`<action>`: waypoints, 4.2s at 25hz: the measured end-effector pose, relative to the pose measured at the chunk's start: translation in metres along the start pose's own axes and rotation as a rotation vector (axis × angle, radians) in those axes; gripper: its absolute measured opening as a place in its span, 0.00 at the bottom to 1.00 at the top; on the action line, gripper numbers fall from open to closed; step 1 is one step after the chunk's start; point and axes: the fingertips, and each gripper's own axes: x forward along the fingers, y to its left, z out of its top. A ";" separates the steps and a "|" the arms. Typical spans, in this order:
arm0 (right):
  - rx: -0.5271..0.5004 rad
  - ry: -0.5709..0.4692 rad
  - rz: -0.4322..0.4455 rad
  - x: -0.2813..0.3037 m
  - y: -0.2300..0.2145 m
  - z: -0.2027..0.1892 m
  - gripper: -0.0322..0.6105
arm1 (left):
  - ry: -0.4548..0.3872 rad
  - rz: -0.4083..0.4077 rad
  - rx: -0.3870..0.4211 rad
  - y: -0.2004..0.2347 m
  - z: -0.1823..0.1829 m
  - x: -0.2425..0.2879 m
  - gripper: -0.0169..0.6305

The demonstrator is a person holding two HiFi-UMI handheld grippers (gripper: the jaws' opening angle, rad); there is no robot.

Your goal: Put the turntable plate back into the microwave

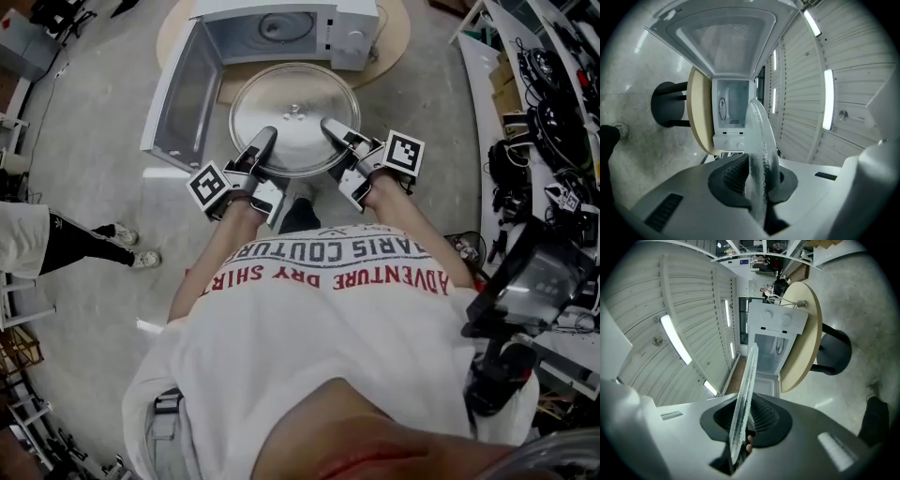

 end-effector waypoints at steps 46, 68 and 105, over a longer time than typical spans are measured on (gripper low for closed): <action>0.121 0.016 -0.030 0.194 -0.152 0.103 0.13 | -0.149 0.087 -0.053 0.146 0.214 0.167 0.06; 0.225 -0.061 -0.061 0.201 -0.170 0.108 0.11 | -0.098 0.138 -0.027 0.155 0.203 0.160 0.12; 0.217 -0.103 -0.052 0.238 -0.170 0.140 0.11 | -0.149 0.084 -0.060 0.143 0.224 0.177 0.09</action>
